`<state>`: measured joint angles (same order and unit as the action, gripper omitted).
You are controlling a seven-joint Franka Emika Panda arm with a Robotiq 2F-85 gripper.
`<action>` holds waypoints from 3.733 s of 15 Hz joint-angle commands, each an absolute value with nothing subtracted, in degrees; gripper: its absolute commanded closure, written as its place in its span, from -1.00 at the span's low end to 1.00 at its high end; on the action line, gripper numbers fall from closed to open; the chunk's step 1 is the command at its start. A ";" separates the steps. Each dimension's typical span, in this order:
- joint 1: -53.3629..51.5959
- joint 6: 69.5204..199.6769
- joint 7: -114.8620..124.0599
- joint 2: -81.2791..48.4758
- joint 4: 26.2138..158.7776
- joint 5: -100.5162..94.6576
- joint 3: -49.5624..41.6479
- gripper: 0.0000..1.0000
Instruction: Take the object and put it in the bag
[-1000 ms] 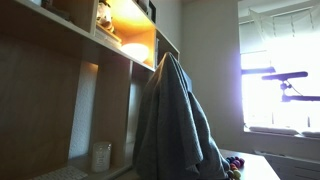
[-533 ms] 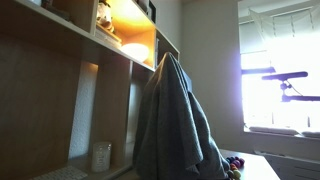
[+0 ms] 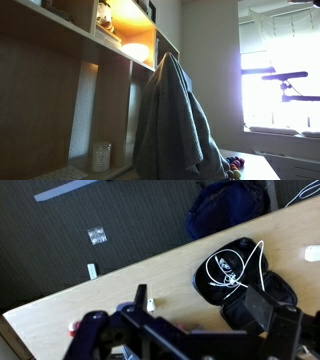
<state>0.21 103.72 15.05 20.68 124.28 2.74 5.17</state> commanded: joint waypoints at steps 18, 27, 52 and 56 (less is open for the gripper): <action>1.13 114.62 13.73 -0.04 115.64 0.49 0.53 -1.00; 0.85 114.32 13.61 -2.59 115.26 1.10 -0.61 -1.00; 1.09 119.16 13.26 -13.69 110.00 -0.08 -1.71 -1.00; 1.25 121.99 13.47 -18.62 107.84 0.15 -2.72 -1.00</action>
<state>1.11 120.99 13.72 -15.09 110.85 0.26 -2.03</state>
